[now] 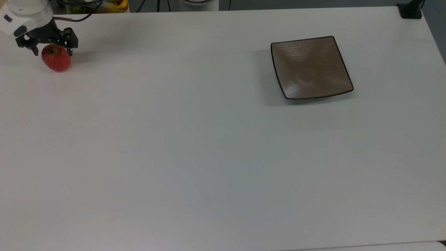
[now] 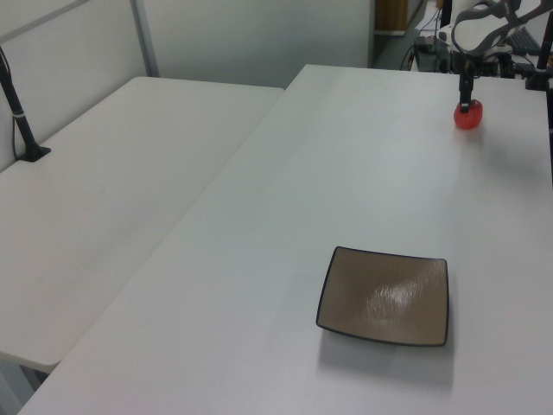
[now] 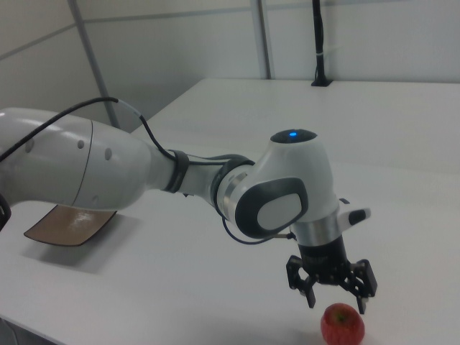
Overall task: Apples placed on a ceramic plate
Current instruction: 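Close the gripper around the red apple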
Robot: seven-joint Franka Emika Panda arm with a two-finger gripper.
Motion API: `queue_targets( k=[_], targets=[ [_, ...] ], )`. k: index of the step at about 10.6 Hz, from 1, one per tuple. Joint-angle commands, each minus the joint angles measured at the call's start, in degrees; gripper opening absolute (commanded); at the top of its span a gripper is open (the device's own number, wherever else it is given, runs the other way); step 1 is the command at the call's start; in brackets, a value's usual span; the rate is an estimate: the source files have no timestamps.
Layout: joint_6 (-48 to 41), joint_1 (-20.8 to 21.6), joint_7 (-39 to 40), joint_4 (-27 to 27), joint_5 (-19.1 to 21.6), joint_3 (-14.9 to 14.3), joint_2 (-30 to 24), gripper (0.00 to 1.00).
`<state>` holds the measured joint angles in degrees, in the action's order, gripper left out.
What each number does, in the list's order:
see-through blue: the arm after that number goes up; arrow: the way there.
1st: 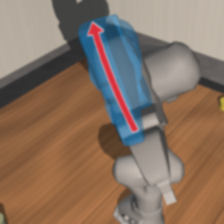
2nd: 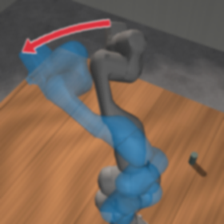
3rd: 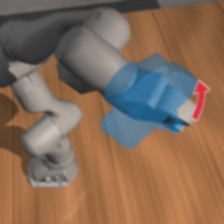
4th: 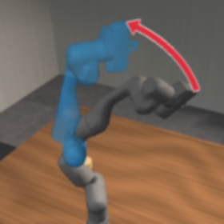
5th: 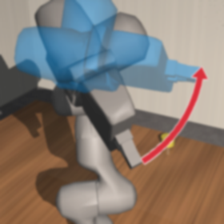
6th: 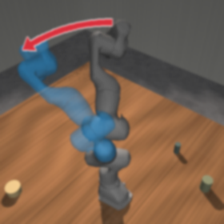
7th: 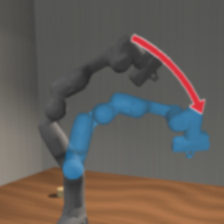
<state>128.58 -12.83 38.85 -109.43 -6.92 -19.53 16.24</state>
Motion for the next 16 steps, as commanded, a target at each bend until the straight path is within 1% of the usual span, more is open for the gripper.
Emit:
queue_targets(
  k=[1,2,7,8,9,10,11,12,13,14,16],
  targets=[
    [8.1,-0.4,1.0,-5.7,-3.6,-0.2,-0.6,1.0],
    [10.0,-1.0,1.0,-6.9,-5.2,-0.2,-0.3,1.0],
    [10.9,-1.1,1.0,-7.4,-5.5,-0.2,1.7,1.0],
    [10.9,-1.1,1.0,-7.4,-5.5,-0.2,1.7,0.83],
    [10.8,-1.1,1.0,-7.4,-5.6,-0.2,1.7,0.53],
    [10.7,-1.1,1.0,-7.2,-5.6,-0.2,1.6,0.26],
    [10.5,-1.1,1.0,-7.1,-5.6,-0.2,1.3,0.06],
    [9.9,-1.0,1.1,-6.9,-5.6,-0.2,0.8,0.03],
    [9.4,-0.8,1.0,-6.9,-5.6,-0.2,-0.2,0.03],
    [7.0,-0.7,1.0,-6.2,-5.4,-0.2,-1.6,0.03],
    [-2.2,0.3,1.0,-1.7,-4.6,0.2,-3.8,0.04]
  ],
)
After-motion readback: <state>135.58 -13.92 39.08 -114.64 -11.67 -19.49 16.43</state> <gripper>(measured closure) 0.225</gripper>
